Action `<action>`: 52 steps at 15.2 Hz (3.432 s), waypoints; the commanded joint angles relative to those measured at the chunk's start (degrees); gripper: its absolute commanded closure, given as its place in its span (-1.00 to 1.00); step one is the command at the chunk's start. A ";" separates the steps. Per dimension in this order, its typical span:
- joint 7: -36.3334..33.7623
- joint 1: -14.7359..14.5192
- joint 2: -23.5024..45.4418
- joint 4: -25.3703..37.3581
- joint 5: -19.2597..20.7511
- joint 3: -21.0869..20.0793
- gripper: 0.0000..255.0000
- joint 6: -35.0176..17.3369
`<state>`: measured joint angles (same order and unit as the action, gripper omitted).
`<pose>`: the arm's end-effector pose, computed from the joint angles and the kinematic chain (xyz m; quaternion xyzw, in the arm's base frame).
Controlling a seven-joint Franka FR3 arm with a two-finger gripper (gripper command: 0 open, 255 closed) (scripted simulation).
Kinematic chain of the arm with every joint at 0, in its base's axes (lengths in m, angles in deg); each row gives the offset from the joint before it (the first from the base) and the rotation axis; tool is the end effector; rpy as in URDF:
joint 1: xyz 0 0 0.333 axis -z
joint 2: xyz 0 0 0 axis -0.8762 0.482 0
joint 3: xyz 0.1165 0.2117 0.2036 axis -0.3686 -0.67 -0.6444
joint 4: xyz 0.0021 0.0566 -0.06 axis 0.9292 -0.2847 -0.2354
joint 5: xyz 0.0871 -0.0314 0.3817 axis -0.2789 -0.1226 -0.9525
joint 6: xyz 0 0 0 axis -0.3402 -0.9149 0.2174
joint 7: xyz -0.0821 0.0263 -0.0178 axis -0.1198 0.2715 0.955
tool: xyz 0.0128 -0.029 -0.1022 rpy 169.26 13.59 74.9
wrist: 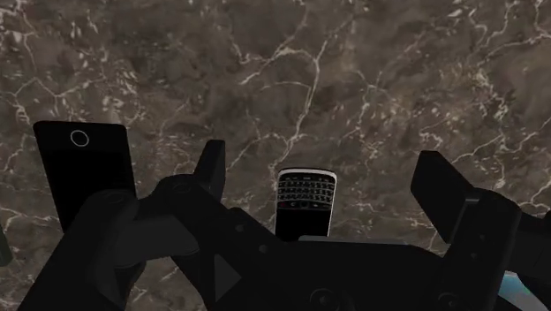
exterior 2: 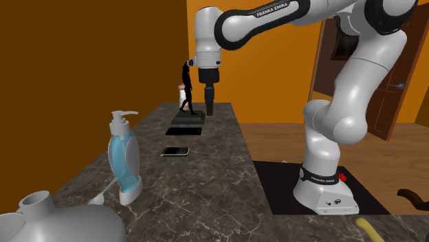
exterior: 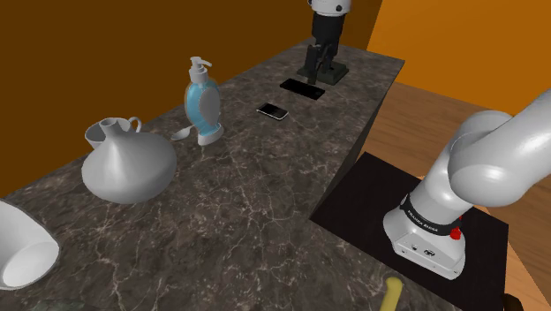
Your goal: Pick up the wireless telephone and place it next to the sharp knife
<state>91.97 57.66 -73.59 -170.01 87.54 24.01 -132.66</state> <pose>0.4237 -0.0269 0.4965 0.9983 0.0558 -0.0121 0.0081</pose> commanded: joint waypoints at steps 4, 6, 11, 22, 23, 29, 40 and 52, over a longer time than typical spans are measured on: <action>3.58 -1.30 10.78 3.98 -2.17 0.98 -1.00 -6.54; 5.18 -1.71 15.15 6.06 -3.26 1.25 -1.00 -8.65; 9.27 -2.30 26.17 12.52 -6.35 1.24 -1.00 -12.66; 12.00 -2.35 35.45 14.53 -8.84 0.54 -1.00 -19.54; 12.00 -2.35 35.45 14.53 -8.84 0.54 -1.00 -19.54; 12.00 -2.35 35.45 14.53 -8.84 0.54 -1.00 -19.54; 12.00 -2.36 35.45 14.53 -8.84 0.55 1.00 -19.54; 11.01 -2.48 30.93 18.47 -7.80 0.76 1.00 -11.15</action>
<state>102.98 55.14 -42.15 -151.75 79.65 24.71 -144.56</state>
